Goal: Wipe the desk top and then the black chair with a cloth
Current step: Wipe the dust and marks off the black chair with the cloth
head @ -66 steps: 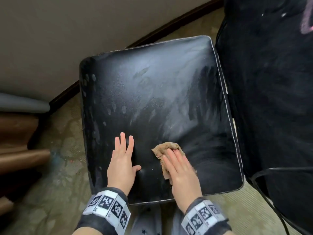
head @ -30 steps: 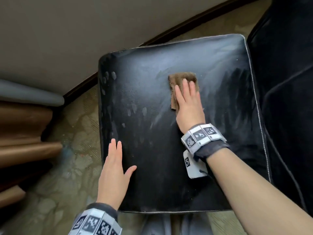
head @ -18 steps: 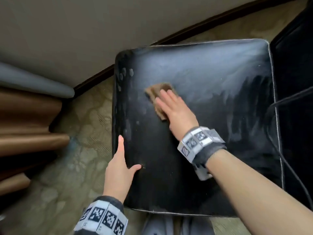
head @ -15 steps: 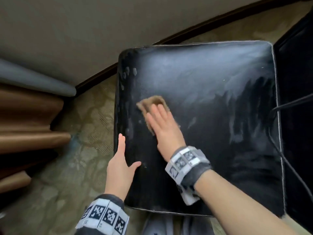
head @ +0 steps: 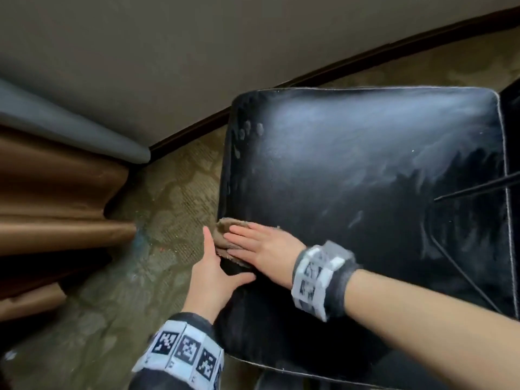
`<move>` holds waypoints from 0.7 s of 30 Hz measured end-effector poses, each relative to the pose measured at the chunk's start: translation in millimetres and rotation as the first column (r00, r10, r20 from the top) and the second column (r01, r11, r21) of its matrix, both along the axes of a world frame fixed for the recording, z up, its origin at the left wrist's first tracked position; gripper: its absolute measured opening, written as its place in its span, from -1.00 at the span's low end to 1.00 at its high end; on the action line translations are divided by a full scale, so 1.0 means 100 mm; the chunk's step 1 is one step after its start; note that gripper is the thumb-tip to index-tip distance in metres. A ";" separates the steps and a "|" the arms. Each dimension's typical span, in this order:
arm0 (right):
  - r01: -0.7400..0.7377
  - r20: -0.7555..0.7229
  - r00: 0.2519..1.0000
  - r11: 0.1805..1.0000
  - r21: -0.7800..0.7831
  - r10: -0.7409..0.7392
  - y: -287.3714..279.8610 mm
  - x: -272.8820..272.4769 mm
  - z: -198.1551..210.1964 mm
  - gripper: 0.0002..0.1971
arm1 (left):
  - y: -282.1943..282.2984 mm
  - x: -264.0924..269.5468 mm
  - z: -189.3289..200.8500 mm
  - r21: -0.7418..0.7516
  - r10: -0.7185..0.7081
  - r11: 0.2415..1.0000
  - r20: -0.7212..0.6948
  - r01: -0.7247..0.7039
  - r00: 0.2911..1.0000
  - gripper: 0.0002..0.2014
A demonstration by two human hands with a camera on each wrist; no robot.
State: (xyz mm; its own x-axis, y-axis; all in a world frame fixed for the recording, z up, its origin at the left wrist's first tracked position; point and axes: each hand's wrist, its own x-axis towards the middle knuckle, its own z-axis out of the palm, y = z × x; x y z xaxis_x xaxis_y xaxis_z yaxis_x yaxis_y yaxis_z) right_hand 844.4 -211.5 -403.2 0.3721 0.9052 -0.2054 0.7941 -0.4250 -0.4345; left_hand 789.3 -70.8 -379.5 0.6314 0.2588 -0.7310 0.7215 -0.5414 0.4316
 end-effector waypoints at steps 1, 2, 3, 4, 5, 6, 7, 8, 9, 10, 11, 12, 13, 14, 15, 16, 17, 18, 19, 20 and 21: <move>-0.062 -0.014 0.998 0.998 -0.024 0.062 -0.02 0.19 0.00 -0.59 | -0.02 0.01 0.01 0.025 -0.027 0.999 -0.025 0.028 0.999 0.29; -0.026 0.070 0.997 1.000 -0.016 0.027 -0.03 0.52 0.04 -0.54 | -0.04 0.01 0.03 0.054 -0.060 0.997 -0.048 0.063 0.997 0.32; 0.093 0.149 0.985 0.994 -0.066 -0.082 -0.05 0.89 0.07 -0.52 | -0.05 0.01 0.03 0.085 -0.097 0.991 -0.071 0.103 0.993 0.33; 0.250 0.202 0.954 0.959 -0.134 -0.221 -0.07 1.24 0.14 -0.50 | -0.06 0.02 0.03 0.114 -0.133 0.983 -0.084 0.142 0.988 0.33; 0.362 0.236 0.918 0.916 -0.174 -0.318 -0.10 1.55 0.19 -0.48 | -0.07 0.02 0.03 0.138 -0.156 0.976 -0.088 0.167 0.984 0.32; 0.430 0.233 0.894 0.877 -0.214 -0.382 -0.10 1.73 0.14 -0.45 | -0.08 0.04 0.03 0.156 -0.173 0.970 -0.084 0.184 0.981 0.30; 0.468 0.224 0.879 0.849 -0.246 -0.421 -0.07 1.80 0.11 -0.42 | -0.08 0.04 0.03 0.168 -0.187 0.966 -0.079 0.198 0.979 0.28; 0.454 0.210 0.885 0.870 -0.194 -0.415 -0.01 1.71 0.02 -0.42 | -0.09 0.05 0.03 0.177 -0.199 0.962 -0.079 0.210 0.977 0.27; 0.344 0.154 0.933 0.930 -0.127 -0.324 0.07 1.50 -0.02 -0.47 | -0.10 0.03 0.03 0.187 -0.203 0.958 -0.085 0.216 0.975 0.25; 0.176 0.125 0.977 0.984 -0.031 -0.171 0.15 1.21 -0.09 -0.55 | -0.12 0.01 0.02 0.197 -0.203 0.956 -0.086 0.216 0.975 0.24; 0.008 0.074 0.997 0.999 0.048 -0.011 0.22 0.88 -0.09 -0.60 | -0.12 -0.01 0.01 0.200 -0.193 0.958 -0.083 0.206 0.978 0.24; -0.171 0.008 0.985 0.984 0.039 0.171 0.26 0.59 -0.04 -0.61 | -0.13 -0.03 0.01 0.194 -0.175 0.963 -0.079 0.187 0.981 0.23; -0.283 0.010 0.959 0.959 -0.028 0.283 0.27 0.43 -0.01 -0.59 | -0.13 -0.05 0.00 0.184 -0.153 0.969 -0.072 0.164 0.986 0.24; -0.308 0.055 0.948 0.947 -0.090 0.314 0.27 0.43 -0.02 -0.57 | -0.14 -0.08 -0.01 0.173 -0.130 0.975 -0.062 0.139 0.990 0.25; -0.214 0.072 0.972 0.971 -0.108 0.222 0.27 0.59 0.00 -0.57 | -0.14 -0.09 -0.02 0.164 -0.109 0.980 -0.044 0.115 0.993 0.26; -0.053 0.075 0.995 0.991 -0.121 0.062 0.28 0.84 0.01 -0.56 | -0.13 -0.11 -0.02 0.152 -0.095 0.984 -0.028 0.098 0.995 0.26; 0.078 0.104 0.993 0.987 -0.142 -0.064 0.29 1.13 -0.01 -0.55 | -0.13 -0.11 -0.03 0.140 -0.087 0.986 -0.019 0.088 0.996 0.27; 0.191 0.162 0.973 0.971 -0.145 -0.167 0.29 1.38 -0.04 -0.54 | -0.12 -0.12 -0.05 0.129 -0.074 0.989 -0.007 0.075 0.997 0.27; 0.252 0.212 0.953 0.954 -0.161 -0.216 0.30 1.55 -0.04 -0.54 | -0.11 -0.13 -0.09 0.116 -0.055 0.992 0.007 0.053 0.998 0.28; 0.298 0.212 0.942 0.937 -0.182 -0.259 0.36 1.57 -0.07 -0.58 | -0.09 -0.13 -0.12 0.098 -0.031 0.995 0.021 0.029 0.999 0.28; 0.321 0.167 0.941 0.930 -0.178 -0.293 0.43 1.46 -0.08 -0.61 | -0.07 -0.14 -0.16 0.079 -0.012 0.997 0.027 0.010 1.000 0.28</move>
